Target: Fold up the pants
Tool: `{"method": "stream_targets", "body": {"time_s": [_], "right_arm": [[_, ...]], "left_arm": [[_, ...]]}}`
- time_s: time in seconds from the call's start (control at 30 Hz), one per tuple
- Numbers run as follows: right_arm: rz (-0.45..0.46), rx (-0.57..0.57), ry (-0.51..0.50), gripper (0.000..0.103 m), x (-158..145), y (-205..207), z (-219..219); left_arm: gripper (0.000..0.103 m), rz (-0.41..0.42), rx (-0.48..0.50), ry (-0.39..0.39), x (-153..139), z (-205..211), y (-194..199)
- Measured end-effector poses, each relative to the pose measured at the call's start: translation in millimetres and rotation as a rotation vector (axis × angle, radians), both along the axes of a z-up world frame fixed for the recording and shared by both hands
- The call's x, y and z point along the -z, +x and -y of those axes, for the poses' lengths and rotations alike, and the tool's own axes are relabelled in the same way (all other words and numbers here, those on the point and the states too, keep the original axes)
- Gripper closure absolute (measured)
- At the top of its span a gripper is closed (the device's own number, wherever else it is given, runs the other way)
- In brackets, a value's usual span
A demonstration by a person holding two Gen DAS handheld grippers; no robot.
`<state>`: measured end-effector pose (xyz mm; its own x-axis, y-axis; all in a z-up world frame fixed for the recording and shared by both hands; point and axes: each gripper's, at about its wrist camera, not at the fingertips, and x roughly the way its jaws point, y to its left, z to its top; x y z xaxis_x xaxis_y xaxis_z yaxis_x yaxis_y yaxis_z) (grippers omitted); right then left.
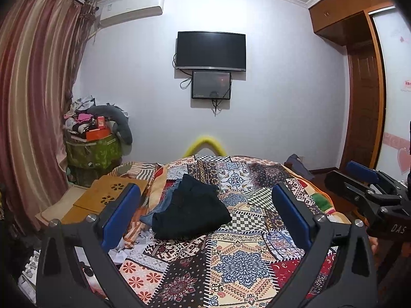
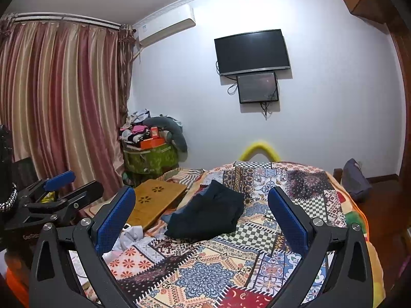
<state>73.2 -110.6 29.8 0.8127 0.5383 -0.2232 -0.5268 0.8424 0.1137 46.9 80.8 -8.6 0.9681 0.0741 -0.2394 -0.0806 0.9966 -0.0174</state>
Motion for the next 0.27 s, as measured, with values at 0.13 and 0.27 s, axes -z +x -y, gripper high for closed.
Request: {"method": "stream_targets", "body": {"time_s": [0.13,0.27], "right_arm": [[-0.003,0.006,-0.002,0.001,1.3,1.1,0.9],[-0.014,0.008,0.0,0.001,3.5,2.1,1.8]], "left_arm": [[0.0,-0.001,0.004,0.007,0.2,2.1,0.0],[0.0,-0.008,0.006,0.004,0.5,2.2,2.6]]}}
